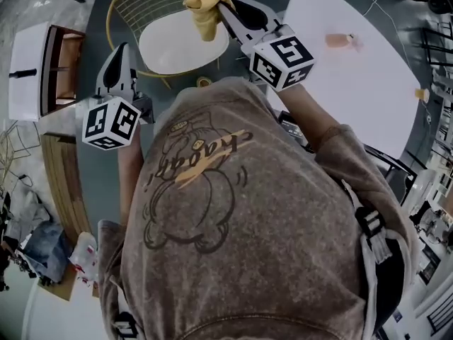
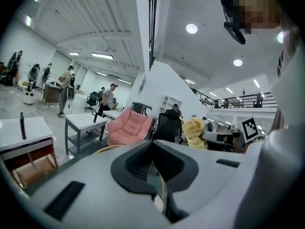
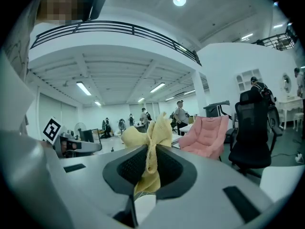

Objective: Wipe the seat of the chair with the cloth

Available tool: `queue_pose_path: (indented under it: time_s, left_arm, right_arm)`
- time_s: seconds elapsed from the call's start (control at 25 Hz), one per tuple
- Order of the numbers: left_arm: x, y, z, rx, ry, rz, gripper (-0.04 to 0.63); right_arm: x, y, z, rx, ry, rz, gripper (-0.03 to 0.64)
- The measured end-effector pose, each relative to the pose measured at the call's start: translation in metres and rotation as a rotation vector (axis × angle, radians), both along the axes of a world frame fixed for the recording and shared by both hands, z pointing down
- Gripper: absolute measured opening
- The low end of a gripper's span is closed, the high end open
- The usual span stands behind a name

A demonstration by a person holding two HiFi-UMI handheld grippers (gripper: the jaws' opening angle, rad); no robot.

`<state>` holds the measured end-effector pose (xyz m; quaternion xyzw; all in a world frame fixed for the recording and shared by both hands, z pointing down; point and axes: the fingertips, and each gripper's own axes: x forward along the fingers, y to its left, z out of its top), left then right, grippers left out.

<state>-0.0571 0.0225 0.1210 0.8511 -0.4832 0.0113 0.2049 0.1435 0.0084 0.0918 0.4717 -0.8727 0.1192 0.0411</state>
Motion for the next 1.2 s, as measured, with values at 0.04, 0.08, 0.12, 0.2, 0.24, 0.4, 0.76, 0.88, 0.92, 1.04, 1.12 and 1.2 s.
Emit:
queue_pose_path:
  time_s: [0.04,0.08,0.12,0.2,0.24,0.4,0.76,0.88,0.92,1.04,1.12,1.2]
  left_arm:
    - [0.0,0.0,0.0,0.005,-0.007,-0.005,0.009]
    - [0.0,0.001,0.0,0.011,-0.015,-0.01,0.009]
    - [0.0,0.002,0.0,0.018,-0.024,-0.014,0.009]
    - [-0.001,0.003,-0.001,0.036,-0.041,-0.02,0.009]
    - [0.0,0.004,-0.002,0.045,-0.047,-0.022,0.009]
    - [0.002,0.005,-0.004,0.077,-0.067,-0.027,0.009]
    - [-0.001,0.001,0.004,0.108,-0.097,-0.058,0.009]
    - [-0.003,0.001,0.007,0.117,-0.116,-0.071,0.009]
    - [-0.003,0.001,0.007,0.119,-0.12,-0.076,0.009]
    - [-0.004,0.001,0.007,0.121,-0.127,-0.085,0.009]
    - [-0.003,0.001,0.005,0.127,-0.132,-0.086,0.009]
    - [-0.002,0.002,0.003,0.134,-0.136,-0.087,0.009]
  right_arm:
    - [-0.001,0.004,-0.001,0.006,-0.005,0.007,0.064]
    - [-0.002,0.008,-0.002,0.013,-0.007,0.011,0.066]
    - [-0.005,0.012,-0.003,0.025,-0.003,0.012,0.064]
    - [-0.009,0.018,-0.004,0.059,0.019,0.007,0.066]
    - [-0.011,0.02,-0.004,0.073,0.03,0.004,0.064]
    - [-0.012,0.023,0.001,0.092,0.036,0.016,0.064]
    - [-0.018,0.02,0.031,0.075,0.029,0.044,0.065]
    - [-0.018,0.018,0.036,0.075,0.027,0.047,0.066]
    - [-0.016,0.018,0.037,0.076,0.024,0.051,0.064]
    - [-0.012,0.018,0.039,0.072,0.019,0.064,0.064]
    - [-0.012,0.018,0.04,0.071,0.018,0.067,0.064]
    - [-0.012,0.019,0.04,0.073,0.016,0.069,0.065]
